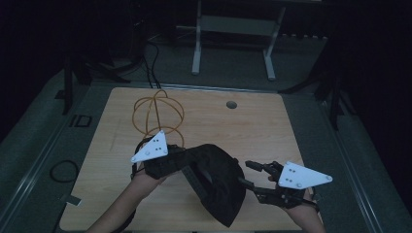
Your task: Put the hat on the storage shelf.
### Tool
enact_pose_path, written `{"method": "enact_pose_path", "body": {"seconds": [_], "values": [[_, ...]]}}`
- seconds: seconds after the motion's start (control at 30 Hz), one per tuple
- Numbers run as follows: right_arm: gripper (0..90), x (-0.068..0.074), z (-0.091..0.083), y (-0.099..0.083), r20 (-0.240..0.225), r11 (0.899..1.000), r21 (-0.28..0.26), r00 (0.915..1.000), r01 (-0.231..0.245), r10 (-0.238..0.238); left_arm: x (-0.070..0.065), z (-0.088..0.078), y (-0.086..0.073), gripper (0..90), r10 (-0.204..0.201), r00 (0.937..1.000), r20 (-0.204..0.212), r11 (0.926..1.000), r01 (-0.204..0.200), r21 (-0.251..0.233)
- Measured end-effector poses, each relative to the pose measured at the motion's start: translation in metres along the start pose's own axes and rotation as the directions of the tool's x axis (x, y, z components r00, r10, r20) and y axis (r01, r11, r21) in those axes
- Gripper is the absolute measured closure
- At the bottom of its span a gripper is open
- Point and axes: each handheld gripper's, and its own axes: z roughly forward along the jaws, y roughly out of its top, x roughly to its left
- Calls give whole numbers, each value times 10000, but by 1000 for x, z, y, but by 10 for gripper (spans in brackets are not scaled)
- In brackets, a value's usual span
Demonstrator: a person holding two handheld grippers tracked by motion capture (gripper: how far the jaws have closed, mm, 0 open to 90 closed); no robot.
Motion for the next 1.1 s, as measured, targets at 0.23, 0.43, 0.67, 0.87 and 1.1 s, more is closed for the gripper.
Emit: {"method": "enact_pose_path", "body": {"seconds": [0.23,0.43,0.67,0.87,1.1], "values": [[483,6,17,10,-681,9993,113,9970,364,-355,-4,3,2,887,-38,9975,702,10000,40,-29],[649,5,20,11,-721,9997,-46,9971,243,-246,-4,3,4,887,-115,9969,775,9998,126,-141],[887,4,24,10,-46,9996,184,9998,190,-190,-3,4,3,886,-7,9979,654,10000,4,52],[892,3,20,13,-60,9996,-274,10000,59,-61,-2,3,3,882,55,9992,384,9998,-62,179],[892,-2,11,18,126,9972,-735,9998,-161,171,-2,-1,2,776,386,9991,-160,9987,-380,348]]}}
